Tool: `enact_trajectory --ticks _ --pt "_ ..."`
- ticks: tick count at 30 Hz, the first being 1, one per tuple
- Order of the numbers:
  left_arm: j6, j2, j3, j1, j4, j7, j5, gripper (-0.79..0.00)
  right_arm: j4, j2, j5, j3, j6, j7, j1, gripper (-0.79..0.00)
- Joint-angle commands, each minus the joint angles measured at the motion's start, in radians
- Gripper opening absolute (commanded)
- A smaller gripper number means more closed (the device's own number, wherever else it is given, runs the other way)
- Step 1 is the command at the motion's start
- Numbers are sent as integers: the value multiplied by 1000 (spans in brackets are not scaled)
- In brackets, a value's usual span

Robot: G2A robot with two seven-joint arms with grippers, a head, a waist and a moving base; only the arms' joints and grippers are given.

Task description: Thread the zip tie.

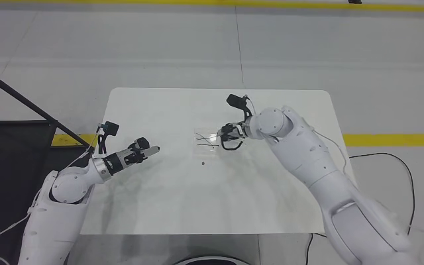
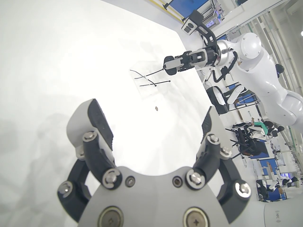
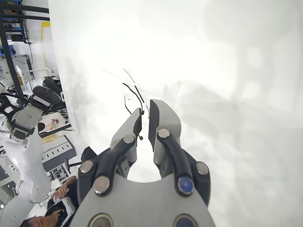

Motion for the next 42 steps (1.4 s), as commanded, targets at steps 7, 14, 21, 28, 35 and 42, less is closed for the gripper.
enact_trajectory --ticks 7,14,21,28,35,42 --pt "0 0 0 0 0 0 0 0 53 -26 2 -8 -19 3 17 -591" --pt "0 0 0 0 0 0 0 0 91 -47 -2 -13 -30 6 29 -646" --pt "0 0 0 0 0 0 0 0 121 -61 -6 -11 -47 8 37 -696" --pt "0 0 0 0 0 0 0 0 136 -69 -11 0 -62 5 40 -785" --pt "0 0 0 0 0 0 0 0 125 -67 -28 14 -61 2 35 -785" --pt "0 0 0 0 0 0 0 0 82 -53 -54 44 -51 -19 20 -785"
